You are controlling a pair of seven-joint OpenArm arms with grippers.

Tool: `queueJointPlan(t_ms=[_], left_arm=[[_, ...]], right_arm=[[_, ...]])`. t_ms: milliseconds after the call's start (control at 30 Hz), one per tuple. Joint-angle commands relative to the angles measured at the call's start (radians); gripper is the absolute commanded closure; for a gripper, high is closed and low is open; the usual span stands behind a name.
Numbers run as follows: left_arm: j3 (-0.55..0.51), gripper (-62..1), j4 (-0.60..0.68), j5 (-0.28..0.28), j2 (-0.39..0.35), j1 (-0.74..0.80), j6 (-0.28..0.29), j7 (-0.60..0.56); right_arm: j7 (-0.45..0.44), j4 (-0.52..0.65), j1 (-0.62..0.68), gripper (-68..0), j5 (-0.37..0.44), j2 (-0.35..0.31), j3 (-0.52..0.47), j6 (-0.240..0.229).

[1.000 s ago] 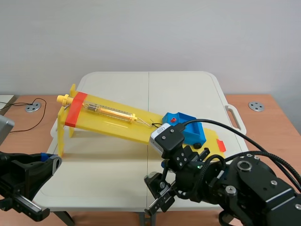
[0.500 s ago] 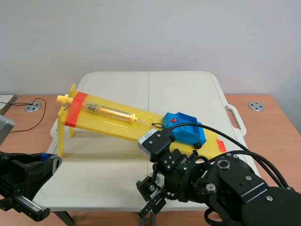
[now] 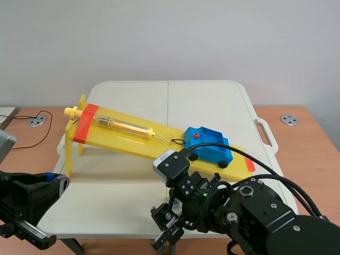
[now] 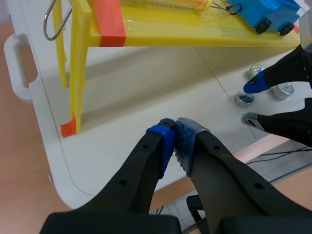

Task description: Place the four metal weights on the blue cart on the ramp.

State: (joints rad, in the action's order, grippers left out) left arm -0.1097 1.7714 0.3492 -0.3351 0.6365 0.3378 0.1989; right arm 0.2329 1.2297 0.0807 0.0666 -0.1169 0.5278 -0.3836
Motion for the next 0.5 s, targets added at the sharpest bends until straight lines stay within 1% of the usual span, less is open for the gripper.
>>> queueJointPlan(t_ms=[0, 200, 467], left_arm=[[-0.001, -2.7, 0.055, 0.074, 0.008, -0.006, 0.017, -0.101], [-0.001, -2.7, 0.055, 0.074, 0.008, -0.006, 0.017, -0.101], [-0.001, -2.7, 0.055, 0.074, 0.008, -0.006, 0.017, -0.101]], right_arm=[[-0.128, 0.029, -0.095, -33.2, 0.011, 0.040, 0.004, 0.025], [-0.127, 0.026, -0.101, -33.2, 0.008, 0.042, 0.004, 0.026], [-0.140, -0.012, -0.101, -33.2, 0.008, 0.042, 0.004, 0.025]])
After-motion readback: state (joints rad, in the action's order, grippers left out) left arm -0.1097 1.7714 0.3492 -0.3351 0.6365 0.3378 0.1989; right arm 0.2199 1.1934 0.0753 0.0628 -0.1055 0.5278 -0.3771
